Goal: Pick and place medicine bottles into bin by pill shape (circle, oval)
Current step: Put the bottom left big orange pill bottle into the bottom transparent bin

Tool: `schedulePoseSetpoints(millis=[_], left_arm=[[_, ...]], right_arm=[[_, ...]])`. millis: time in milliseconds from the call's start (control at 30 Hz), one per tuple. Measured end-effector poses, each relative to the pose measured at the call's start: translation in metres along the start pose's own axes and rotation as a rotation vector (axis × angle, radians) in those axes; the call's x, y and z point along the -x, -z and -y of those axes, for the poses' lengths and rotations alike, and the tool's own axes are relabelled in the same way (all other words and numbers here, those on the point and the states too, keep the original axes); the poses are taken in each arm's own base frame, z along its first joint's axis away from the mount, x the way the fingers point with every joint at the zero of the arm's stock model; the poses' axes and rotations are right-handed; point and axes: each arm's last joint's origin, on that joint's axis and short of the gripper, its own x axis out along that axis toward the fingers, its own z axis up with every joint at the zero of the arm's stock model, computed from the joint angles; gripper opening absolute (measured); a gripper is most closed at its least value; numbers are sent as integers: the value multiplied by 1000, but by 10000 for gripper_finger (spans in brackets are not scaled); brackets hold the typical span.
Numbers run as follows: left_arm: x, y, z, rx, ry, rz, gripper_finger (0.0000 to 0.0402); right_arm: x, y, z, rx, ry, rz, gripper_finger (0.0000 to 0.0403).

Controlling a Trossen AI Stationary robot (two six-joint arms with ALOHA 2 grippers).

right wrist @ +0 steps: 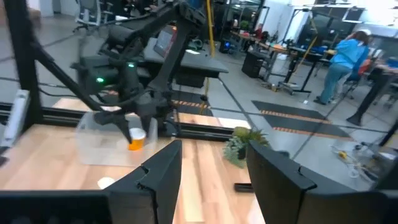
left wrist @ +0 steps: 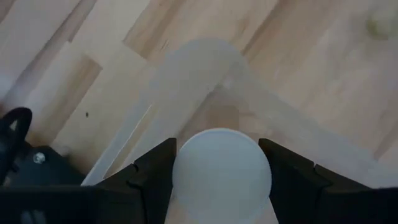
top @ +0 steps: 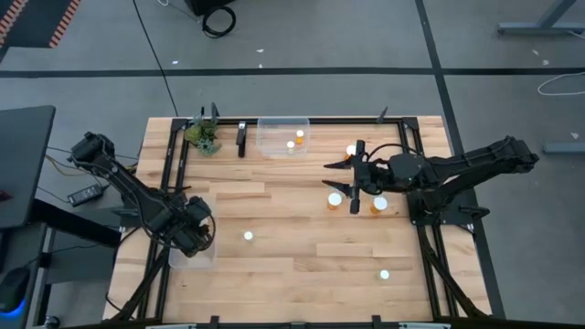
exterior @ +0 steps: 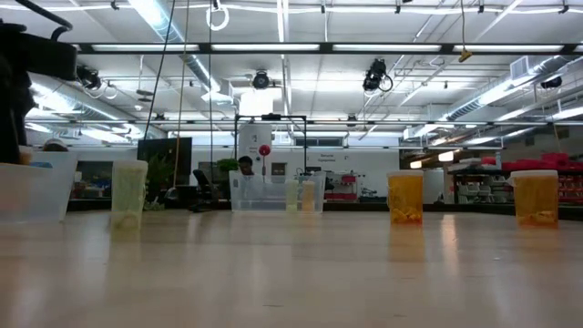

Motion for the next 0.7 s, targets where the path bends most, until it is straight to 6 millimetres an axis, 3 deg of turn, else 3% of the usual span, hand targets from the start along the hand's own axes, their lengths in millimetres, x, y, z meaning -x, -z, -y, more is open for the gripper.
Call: schedulePoseSetpoints(millis=[233, 700], left_arm=[[-3, -8, -2, 163, -23, 13, 223], [-7, -15, -3, 232, -15, -56, 228]], right_arm=[[-5, -2, 19, 28, 89, 35, 186], [-10, -4, 48, 74, 172, 93, 186]])
